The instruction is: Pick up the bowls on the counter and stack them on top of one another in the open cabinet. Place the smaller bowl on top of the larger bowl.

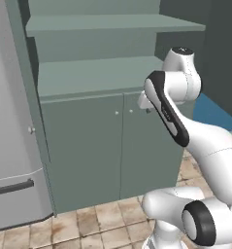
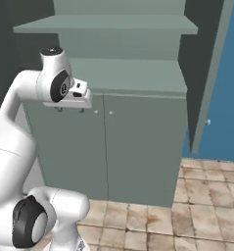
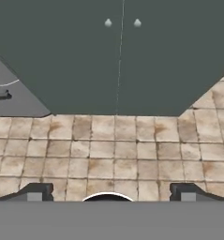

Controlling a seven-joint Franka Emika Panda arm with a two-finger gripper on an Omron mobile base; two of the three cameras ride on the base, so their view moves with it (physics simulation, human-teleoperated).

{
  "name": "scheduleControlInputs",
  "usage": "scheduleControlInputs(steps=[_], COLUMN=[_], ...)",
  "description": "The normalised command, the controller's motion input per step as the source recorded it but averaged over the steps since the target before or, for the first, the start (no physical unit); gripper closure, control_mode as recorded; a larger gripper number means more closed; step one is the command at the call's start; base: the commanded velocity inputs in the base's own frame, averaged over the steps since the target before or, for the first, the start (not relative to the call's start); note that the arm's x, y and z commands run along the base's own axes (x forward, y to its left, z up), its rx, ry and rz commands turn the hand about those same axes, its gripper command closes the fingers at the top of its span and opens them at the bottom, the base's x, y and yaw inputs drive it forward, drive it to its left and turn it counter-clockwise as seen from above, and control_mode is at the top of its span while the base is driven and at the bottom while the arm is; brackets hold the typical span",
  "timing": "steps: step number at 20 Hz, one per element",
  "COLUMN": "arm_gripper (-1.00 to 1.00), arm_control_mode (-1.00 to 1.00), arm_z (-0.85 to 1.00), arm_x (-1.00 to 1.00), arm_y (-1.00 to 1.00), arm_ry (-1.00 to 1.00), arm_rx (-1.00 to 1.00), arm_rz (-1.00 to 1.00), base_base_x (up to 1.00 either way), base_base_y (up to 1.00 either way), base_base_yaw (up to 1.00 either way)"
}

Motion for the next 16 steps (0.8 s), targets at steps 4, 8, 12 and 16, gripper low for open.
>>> scheduleControlInputs(steps=[4,8,12,16], arm_gripper=[-1.00,-1.00,-1.00,-1.00], arm_control_mode=[1.00,1.00,1.00,1.00], arm_z=[0.00,0.00,0.00,0.00], arm_x=[0.00,0.00,0.00,0.00], arm_y=[0.00,0.00,0.00,0.00], arm_ry=[0.00,0.00,0.00,0.00], arm_rx=[0.00,0.00,0.00,0.00], arm_rz=[0.00,0.00,0.00,0.00], base_base_x=[-0.38,-0.30,-0.25,-0.49], base_base_y=[0.42,0.54,0.61,0.37], base_base_yaw=[-0.31,-0.36,-0.39,-0.50])
